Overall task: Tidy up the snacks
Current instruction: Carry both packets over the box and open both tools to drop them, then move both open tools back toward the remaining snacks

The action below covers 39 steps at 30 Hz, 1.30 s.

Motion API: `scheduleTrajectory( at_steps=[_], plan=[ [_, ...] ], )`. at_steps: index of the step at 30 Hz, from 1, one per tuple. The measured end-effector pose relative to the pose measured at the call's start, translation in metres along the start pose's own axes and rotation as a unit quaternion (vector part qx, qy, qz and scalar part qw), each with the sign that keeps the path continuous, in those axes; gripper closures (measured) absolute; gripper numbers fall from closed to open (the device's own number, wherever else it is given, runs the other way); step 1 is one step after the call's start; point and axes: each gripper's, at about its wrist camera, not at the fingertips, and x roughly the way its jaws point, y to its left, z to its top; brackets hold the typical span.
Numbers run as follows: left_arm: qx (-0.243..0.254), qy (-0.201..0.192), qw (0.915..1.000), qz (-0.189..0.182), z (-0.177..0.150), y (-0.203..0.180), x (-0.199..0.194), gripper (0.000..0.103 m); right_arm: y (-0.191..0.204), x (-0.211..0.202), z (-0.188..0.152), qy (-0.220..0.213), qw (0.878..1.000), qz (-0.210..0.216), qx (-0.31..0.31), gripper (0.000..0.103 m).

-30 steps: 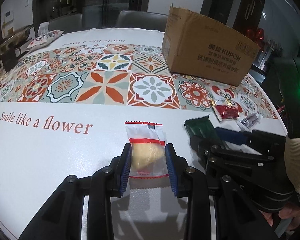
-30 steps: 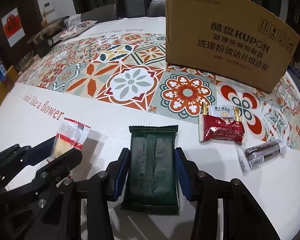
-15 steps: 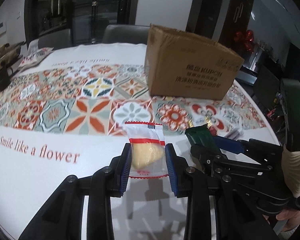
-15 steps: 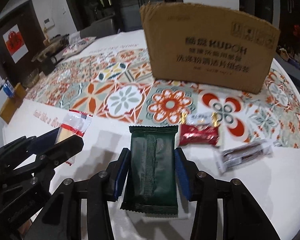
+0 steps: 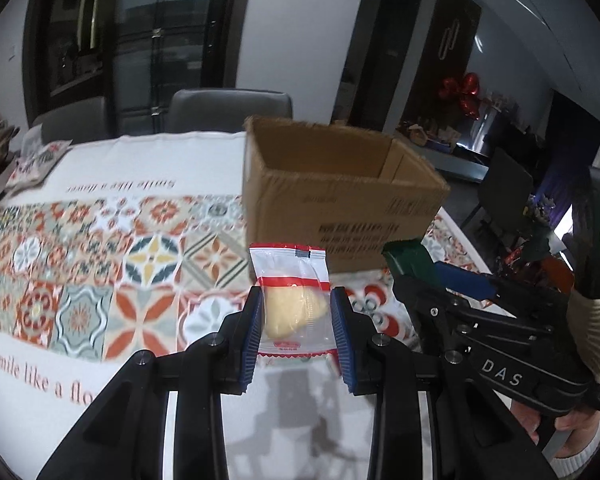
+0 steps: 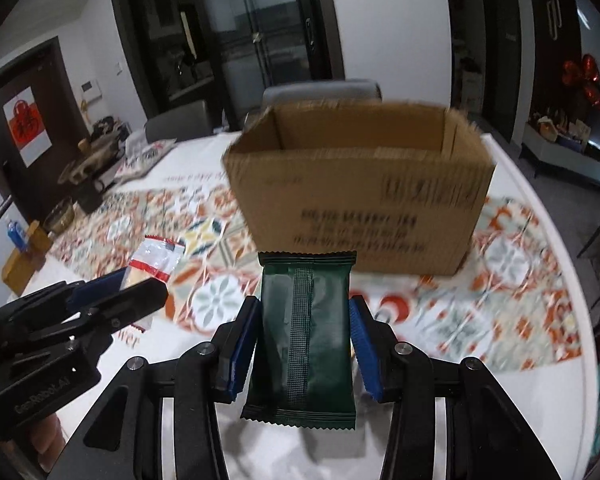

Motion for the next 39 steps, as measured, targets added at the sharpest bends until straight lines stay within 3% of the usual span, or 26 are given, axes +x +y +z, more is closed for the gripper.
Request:
scheduleTrajectory(
  at_steps=[15, 26, 28, 29, 30, 31, 33, 35, 39],
  plan=[
    [0.045, -0.007, 0.9987, -0.023, 0.096, -0.030, 0.002, 0.070, -0.022, -0.030, 0.084, -0.045, 0.998, -0.020, -0.027, 0.057],
    [0.045, 0.014, 0.9984, -0.030, 0.155, -0.035, 0.060, 0.068, -0.049, -0.004, 0.139, -0.023, 0.998, -0.045, -0.032, 0.057],
    [0.042, 0.007, 0.9990, -0.014, 0.165, -0.033, 0.066, 0.059, -0.054, 0.005, 0.148, -0.018, 0.998, -0.051, -0.032, 0.056],
    [0.041, -0.001, 0.9992, -0.003, 0.166, -0.033, 0.065, 0.054, -0.056, 0.009, 0.150, -0.017, 0.998, -0.055, -0.033, 0.055],
    [0.040, -0.011, 0.9991, 0.004, 0.166, -0.033, 0.064, 0.041, -0.059, 0.012, 0.153, -0.016, 0.997, -0.065, -0.032, 0.048],
    [0.039, -0.020, 0.9990, 0.008, 0.165, -0.033, 0.060, 0.038, -0.062, 0.015, 0.154, -0.018, 0.996, -0.087, -0.027, 0.038],
    [0.046, -0.023, 0.9986, 0.010, 0.159, -0.035, 0.055, 0.038, -0.067, 0.012, 0.151, -0.027, 0.994, -0.107, -0.016, 0.036],
    [0.048, -0.028, 0.9982, 0.025, 0.149, -0.037, 0.047, 0.038, -0.070, 0.008, 0.146, -0.030, 0.995, -0.095, -0.011, 0.036],
    [0.044, -0.038, 0.9982, 0.015, 0.127, -0.039, 0.031, 0.038, -0.070, -0.009, 0.126, -0.044, 0.994, -0.100, -0.007, 0.036]
  ],
)
